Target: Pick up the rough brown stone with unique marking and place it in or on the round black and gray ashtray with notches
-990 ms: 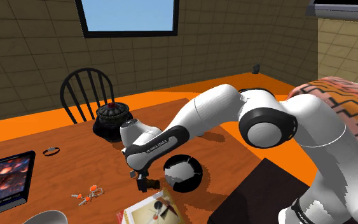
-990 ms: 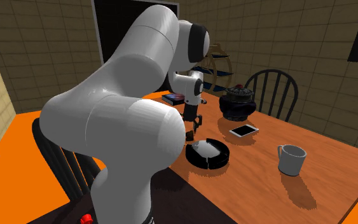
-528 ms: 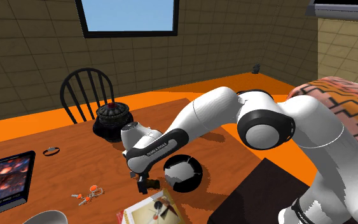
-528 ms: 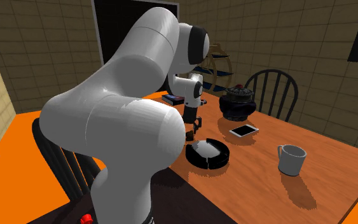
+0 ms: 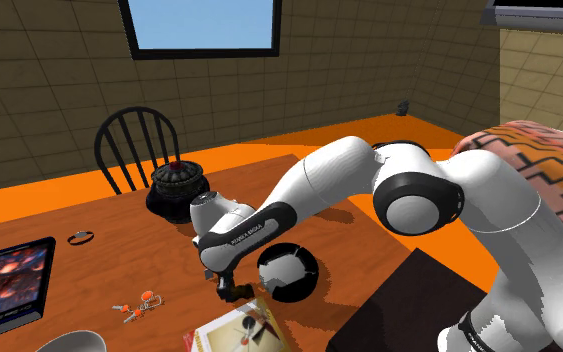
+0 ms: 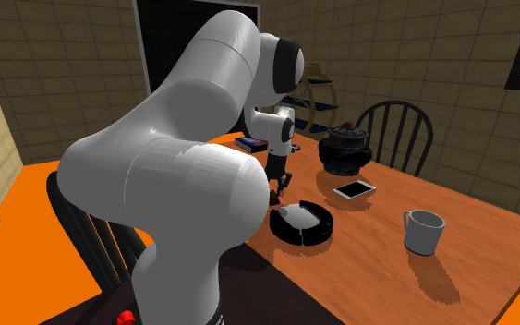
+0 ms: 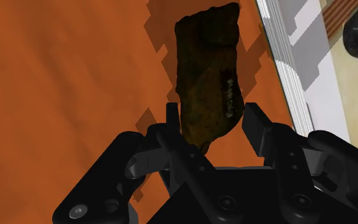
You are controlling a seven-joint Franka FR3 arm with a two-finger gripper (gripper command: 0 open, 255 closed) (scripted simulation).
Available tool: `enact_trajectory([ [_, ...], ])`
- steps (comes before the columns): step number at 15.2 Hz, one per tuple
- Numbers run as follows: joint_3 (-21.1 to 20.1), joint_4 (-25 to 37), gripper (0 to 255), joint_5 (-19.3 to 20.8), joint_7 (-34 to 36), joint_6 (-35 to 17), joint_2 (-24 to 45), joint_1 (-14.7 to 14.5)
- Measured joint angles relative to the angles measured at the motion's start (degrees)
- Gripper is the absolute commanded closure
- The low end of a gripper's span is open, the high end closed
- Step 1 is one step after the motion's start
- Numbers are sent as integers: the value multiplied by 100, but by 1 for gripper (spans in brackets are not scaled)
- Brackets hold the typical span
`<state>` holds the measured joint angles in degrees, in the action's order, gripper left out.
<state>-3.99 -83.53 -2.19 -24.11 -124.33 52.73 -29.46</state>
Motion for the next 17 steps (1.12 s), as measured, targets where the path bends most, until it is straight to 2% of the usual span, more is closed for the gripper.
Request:
enact_trajectory([
  [6,-1,-13,255,-1,4,17,-29,-2],
  [17,-15,-131,255,-12,28,461,-588,19],
])
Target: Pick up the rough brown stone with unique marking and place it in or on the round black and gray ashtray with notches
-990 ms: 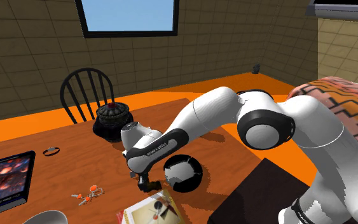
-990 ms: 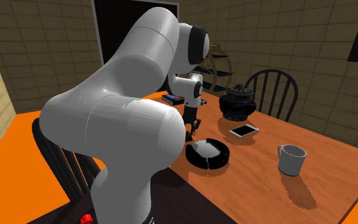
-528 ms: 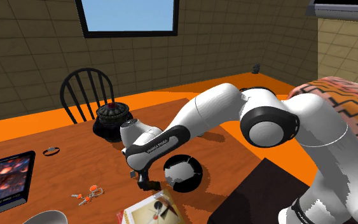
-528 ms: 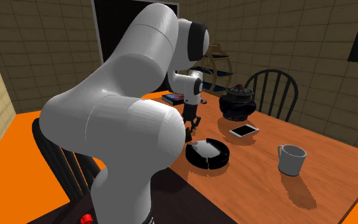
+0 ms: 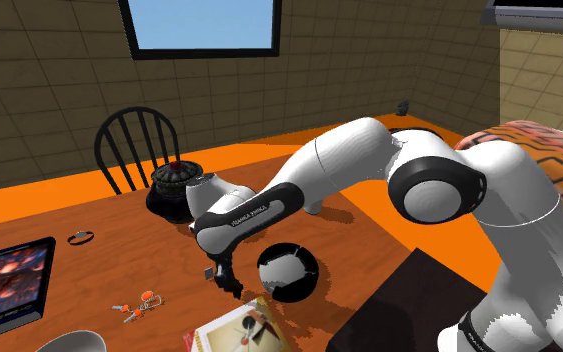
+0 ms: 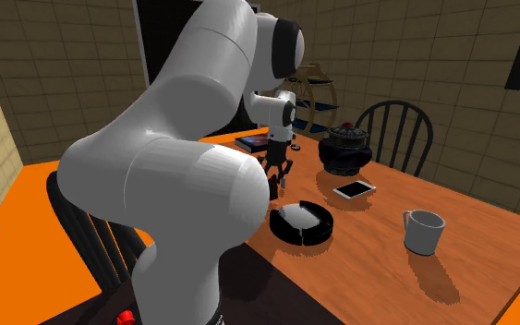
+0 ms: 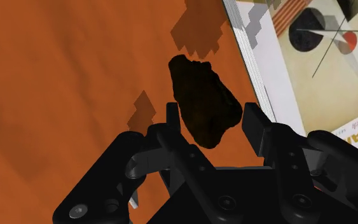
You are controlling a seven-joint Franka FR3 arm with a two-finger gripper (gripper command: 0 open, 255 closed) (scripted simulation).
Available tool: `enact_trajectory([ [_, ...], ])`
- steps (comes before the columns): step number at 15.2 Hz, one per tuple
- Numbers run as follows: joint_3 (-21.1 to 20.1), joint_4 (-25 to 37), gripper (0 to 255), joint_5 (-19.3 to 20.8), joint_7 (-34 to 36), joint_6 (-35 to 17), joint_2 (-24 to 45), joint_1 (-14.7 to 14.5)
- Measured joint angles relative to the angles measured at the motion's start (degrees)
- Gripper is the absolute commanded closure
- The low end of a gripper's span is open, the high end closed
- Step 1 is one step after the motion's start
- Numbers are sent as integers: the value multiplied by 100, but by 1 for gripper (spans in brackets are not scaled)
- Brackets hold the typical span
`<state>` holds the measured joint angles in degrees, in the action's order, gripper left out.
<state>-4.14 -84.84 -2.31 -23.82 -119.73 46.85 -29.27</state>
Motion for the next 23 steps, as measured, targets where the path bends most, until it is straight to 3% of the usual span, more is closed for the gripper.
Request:
enact_trajectory([
  [7,-13,-88,255,-11,24,303,-392,8],
  [18,193,-2446,255,-40,-868,-537,-1853,719],
  [23,358,-3169,255,-14,-1361,-799,-2292,1070],
])
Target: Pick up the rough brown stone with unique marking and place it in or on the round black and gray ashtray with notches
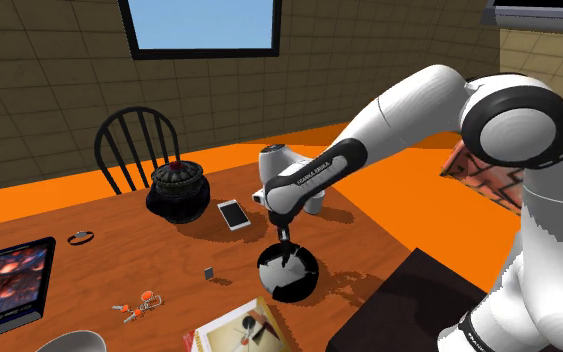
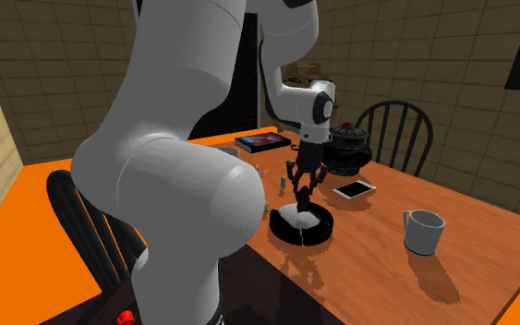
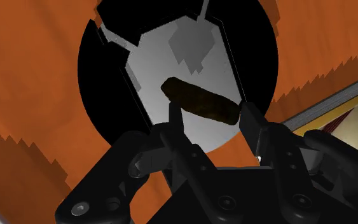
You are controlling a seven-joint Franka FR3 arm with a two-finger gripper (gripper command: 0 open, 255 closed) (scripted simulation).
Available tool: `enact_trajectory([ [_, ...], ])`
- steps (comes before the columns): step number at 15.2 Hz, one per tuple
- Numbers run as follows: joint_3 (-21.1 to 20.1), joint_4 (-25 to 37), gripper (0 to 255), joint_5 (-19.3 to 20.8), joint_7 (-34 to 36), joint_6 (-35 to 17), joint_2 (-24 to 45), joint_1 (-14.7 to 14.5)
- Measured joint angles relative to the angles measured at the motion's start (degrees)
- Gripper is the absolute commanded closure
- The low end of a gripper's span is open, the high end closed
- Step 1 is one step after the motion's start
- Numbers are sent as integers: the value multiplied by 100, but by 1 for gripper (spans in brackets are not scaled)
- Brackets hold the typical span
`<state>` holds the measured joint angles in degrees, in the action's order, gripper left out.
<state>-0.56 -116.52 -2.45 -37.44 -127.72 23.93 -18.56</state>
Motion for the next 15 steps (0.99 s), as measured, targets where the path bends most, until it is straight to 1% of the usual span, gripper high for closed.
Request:
enact_trajectory([
  [5,10,-85,255,-4,-55,-280,193,27],
  [15,7,1,255,-16,-86,-808,809,34],
])
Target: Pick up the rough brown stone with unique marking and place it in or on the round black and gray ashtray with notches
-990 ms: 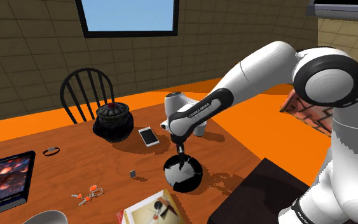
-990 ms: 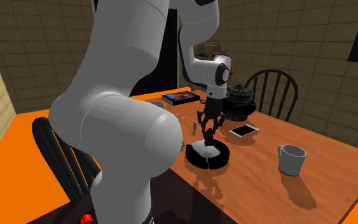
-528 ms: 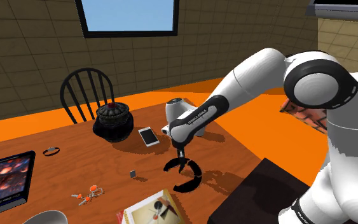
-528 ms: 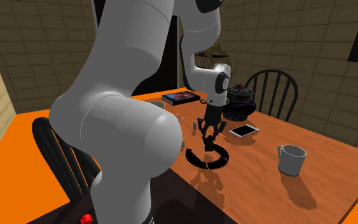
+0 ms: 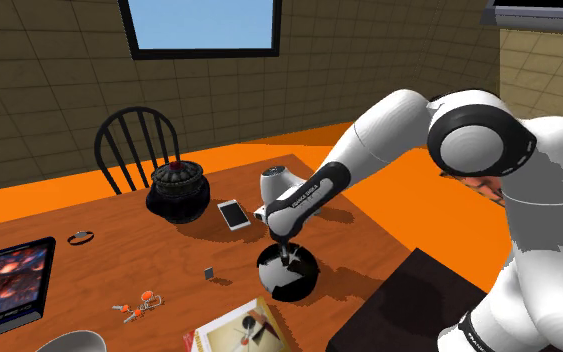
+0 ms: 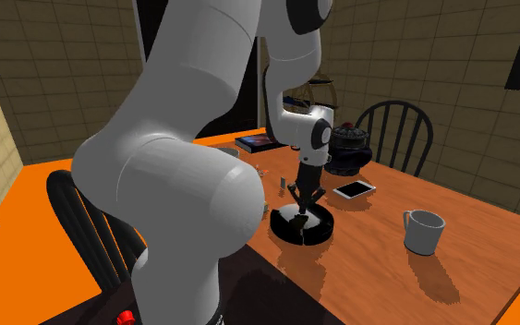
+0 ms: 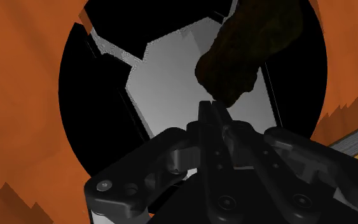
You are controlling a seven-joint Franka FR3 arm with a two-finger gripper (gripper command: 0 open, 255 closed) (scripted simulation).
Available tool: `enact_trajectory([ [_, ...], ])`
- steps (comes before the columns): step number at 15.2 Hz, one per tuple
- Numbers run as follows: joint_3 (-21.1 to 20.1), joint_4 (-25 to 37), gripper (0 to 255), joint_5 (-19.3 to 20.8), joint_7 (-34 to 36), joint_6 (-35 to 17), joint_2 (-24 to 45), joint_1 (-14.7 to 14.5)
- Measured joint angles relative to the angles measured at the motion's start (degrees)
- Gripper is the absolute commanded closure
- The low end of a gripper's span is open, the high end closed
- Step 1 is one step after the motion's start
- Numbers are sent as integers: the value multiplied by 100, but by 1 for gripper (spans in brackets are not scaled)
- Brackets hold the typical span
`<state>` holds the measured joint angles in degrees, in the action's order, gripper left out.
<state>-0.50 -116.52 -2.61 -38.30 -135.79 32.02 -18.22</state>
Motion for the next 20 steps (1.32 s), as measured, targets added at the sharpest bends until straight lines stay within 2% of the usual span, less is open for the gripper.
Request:
enact_trajectory([
  [1,0,0,0,0,0,0,1,0],
  [2,0,0,0,0,0,0,0,0],
  [4,148,-440,0,218,291,-252,-313,-200],
  [7,540,-1474,0,884,1129,-759,-1078,-721],
  [9,774,-1946,0,1393,1759,-956,-1446,-1064],
  [12,868,-2125,0,1608,2012,-1193,-1420,-1160],
  [17,909,-2158,0,1680,2091,-1565,-1087,-1155],
  [20,911,-2144,0,1683,2095,-1604,-1036,-1152],
])
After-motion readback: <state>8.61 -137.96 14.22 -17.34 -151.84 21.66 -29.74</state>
